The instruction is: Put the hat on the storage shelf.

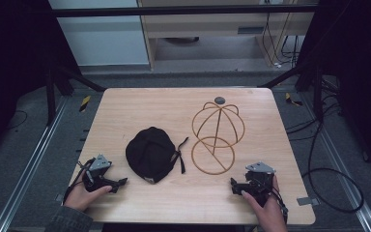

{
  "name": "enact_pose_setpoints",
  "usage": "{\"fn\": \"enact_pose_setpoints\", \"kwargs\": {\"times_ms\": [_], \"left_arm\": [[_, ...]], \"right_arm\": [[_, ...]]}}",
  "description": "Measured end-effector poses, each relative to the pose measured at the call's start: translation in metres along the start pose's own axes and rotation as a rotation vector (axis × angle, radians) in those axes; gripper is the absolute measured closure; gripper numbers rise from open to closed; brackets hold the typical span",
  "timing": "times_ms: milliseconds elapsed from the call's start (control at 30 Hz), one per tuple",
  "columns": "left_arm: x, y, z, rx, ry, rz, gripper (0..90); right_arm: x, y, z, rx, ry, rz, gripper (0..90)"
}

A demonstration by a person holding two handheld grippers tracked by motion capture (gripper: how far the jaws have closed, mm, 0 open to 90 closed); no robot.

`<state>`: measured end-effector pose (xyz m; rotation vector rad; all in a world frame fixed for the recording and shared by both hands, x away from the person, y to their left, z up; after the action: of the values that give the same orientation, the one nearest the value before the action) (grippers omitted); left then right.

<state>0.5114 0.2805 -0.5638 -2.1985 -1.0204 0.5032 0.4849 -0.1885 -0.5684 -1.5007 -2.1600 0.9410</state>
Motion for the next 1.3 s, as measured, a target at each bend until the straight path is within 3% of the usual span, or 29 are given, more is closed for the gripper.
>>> {"fn": "enact_pose_setpoints", "kwargs": {"times_ms": [500,667,800,900,1067,1200,1300], "left_arm": [[-0.003,-0.001,0.002,0.01,0.001,0.002,1.4],[-0.011,-0.002,0.002,0.034,0.033,0.028,2.0],[-0.013,-0.004,-0.001,0.033,0.035,0.038,3.8],[-0.017,-0.008,-0.01,0.027,0.027,0.039,3.9],[-0.03,-0.017,-0.034,0.051,0.096,0.055,5.5],[-0.036,-0.022,-0.059,0.077,0.105,0.055,6.0],[-0.042,-0.023,-0.078,0.106,0.14,0.057,5.7]], "right_arm": [[0.0,0.0,0.0,0.0,-0.003,0.0,0.4],[0.0,0.0,0.0,0.0,-0.003,0.0,0.4],[0.0,0.0,0.0,0.0,-0.001,0.0,0.4],[0.0,0.0,0.0,0.0,-0.003,0.0,0.3],[0.0,0.0,0.0,0.0,0.0,0.0,0.4],[0.0,0.0,0.0,0.0,-0.003,0.0,0.4],[0.0,0.0,0.0,0.0,-0.001,0.0,0.4]]}}
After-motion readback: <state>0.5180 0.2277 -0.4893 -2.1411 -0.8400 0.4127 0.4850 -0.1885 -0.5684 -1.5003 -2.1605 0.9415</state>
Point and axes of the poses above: each handheld gripper's, and its own axes: y roughly forward along the jaws, z roughly out of its underside, x roughly to its left, the point moved 8 cm from there along y, roughly forward along the jaws, and after that the axes turned 7 degrees about -y, right-handed, at the moved point
